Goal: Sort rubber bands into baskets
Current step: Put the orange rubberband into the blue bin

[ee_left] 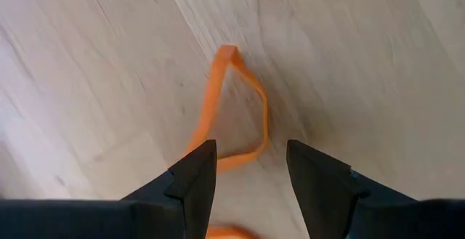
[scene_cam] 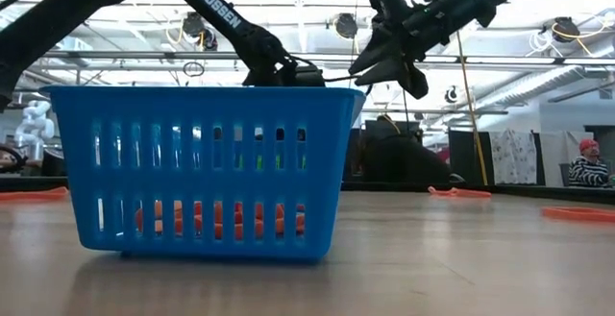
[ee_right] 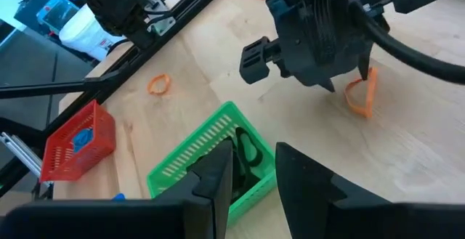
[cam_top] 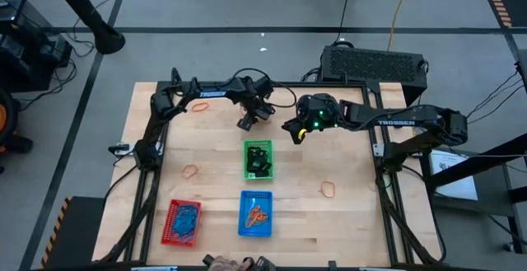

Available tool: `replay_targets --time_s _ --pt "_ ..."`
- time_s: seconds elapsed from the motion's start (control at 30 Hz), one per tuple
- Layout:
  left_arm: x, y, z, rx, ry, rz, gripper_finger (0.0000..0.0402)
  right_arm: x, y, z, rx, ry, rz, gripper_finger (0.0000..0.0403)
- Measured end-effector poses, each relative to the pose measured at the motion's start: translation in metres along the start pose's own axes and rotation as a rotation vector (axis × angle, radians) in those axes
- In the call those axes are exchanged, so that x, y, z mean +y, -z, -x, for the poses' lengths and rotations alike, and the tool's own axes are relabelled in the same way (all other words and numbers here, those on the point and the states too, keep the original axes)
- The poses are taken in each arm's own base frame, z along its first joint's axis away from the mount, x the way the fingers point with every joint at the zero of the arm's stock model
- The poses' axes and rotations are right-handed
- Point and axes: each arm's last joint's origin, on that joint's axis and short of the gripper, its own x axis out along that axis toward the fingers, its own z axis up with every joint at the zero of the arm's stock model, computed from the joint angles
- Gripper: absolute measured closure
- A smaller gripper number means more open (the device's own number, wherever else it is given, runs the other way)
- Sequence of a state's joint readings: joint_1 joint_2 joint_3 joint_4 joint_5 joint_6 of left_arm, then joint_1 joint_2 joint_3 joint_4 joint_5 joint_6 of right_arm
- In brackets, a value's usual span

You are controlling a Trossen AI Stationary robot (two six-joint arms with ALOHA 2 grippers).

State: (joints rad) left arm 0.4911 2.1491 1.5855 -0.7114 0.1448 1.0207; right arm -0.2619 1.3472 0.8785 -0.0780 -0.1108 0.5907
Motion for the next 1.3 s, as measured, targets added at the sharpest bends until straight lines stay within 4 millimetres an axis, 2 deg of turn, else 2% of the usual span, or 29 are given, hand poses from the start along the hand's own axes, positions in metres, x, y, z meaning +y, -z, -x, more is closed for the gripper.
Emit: replay_targets --time_s 0.1,0.27,0.47,0.6,0.7,0.83,1.0,1.17,1.3 --pt "0.001 0.000 0.001 0.021 -0.014 -0.040 0.0227 0.003 -0.004 0.001 -0.009 -0.006 0.004 0.0305" --pt "0.005 -0.006 -0.003 -0.010 -0.072 0.024 0.0227 0.014 -0.019 0.007 -0.053 -0.033 0.066 0.0305" --pt "0.011 -0.030 0.009 -0.075 -0.145 -0.012 0.0227 0.024 -0.033 0.015 -0.040 -0.023 0.129 0.0305" --pt "0.019 -0.032 0.004 -0.087 -0.123 0.098 0.0227 0.027 -0.037 0.020 -0.001 0.002 0.166 0.0305" --pt "0.024 -0.035 -0.003 -0.005 -0.044 0.190 0.0227 0.027 -0.040 0.022 -0.004 0.008 0.180 0.0305" --pt "0.043 -0.043 0.006 -0.017 -0.029 0.277 0.0227 0.021 -0.044 0.023 -0.013 0.024 0.175 0.0305" --pt "0.050 -0.038 -0.011 0.036 0.003 0.292 0.0227 0.017 -0.047 0.024 -0.019 0.032 0.162 0.0305" --pt "0.056 -0.020 -0.004 0.063 0.051 0.283 0.0226 0.019 -0.045 0.024 0.029 -0.057 0.127 0.0305" --pt "0.058 -0.009 -0.009 0.049 0.109 0.298 0.0226 0.019 -0.043 0.024 0.059 -0.069 0.105 0.0305"
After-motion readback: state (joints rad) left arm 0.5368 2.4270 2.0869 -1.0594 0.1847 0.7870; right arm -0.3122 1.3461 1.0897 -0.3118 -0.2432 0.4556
